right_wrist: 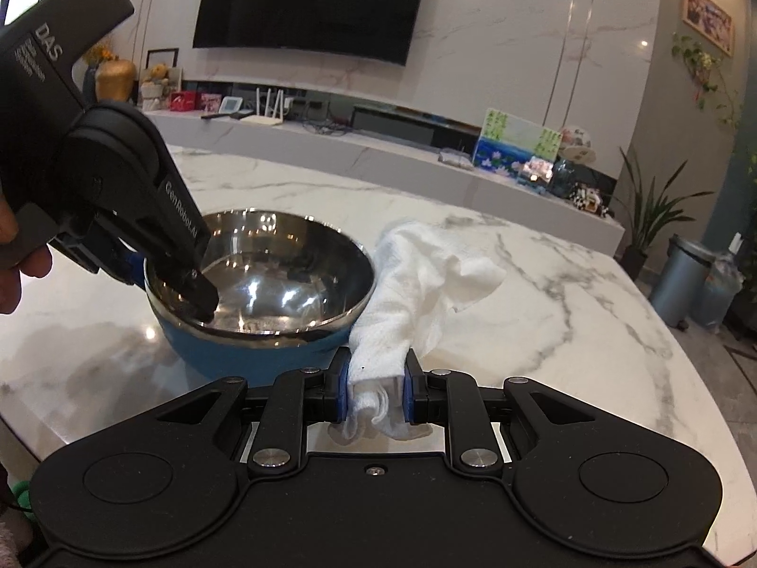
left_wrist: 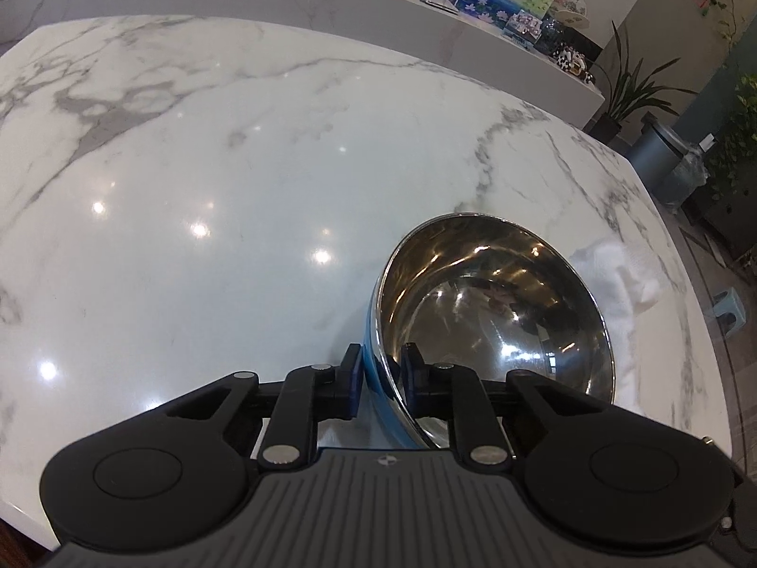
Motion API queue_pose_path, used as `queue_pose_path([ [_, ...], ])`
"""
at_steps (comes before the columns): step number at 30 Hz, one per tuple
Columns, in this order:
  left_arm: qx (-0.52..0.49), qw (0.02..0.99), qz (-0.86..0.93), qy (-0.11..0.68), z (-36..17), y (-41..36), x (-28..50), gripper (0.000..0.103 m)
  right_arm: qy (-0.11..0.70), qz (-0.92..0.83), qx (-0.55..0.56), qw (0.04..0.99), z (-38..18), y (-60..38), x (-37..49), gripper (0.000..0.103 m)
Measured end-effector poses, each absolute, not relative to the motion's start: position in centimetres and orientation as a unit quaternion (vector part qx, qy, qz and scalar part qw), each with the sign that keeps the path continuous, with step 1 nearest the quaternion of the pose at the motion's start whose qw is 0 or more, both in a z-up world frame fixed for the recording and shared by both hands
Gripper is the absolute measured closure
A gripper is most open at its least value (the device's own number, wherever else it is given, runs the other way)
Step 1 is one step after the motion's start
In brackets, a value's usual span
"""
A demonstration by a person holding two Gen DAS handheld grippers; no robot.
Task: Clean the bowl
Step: 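Release the bowl rim with the left tool while the right tool holds the cloth beside it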
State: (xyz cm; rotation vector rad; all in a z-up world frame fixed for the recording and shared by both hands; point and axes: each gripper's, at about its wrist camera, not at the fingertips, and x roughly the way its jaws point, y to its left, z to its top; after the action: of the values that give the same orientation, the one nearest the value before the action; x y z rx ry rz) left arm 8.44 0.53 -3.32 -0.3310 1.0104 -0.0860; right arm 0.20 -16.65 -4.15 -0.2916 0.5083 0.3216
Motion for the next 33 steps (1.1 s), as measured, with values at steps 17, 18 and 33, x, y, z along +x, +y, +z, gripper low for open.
queue_pose_path([
  [17,-0.151,0.850,-0.034,0.504,-3.0,0.8,7.4,0.078,0.296,0.187,-0.162,0.923,-5.8,-15.9,0.9,0.084],
  [18,-0.147,0.851,-0.034,0.502,-2.9,0.7,7.5,0.080,0.294,0.186,-0.162,0.923,-5.7,-15.9,0.9,0.084],
  [33,-0.109,0.872,-0.027,0.476,-2.6,0.4,10.1,0.092,0.233,0.157,-0.169,0.945,-4.3,-16.4,0.1,0.084],
])
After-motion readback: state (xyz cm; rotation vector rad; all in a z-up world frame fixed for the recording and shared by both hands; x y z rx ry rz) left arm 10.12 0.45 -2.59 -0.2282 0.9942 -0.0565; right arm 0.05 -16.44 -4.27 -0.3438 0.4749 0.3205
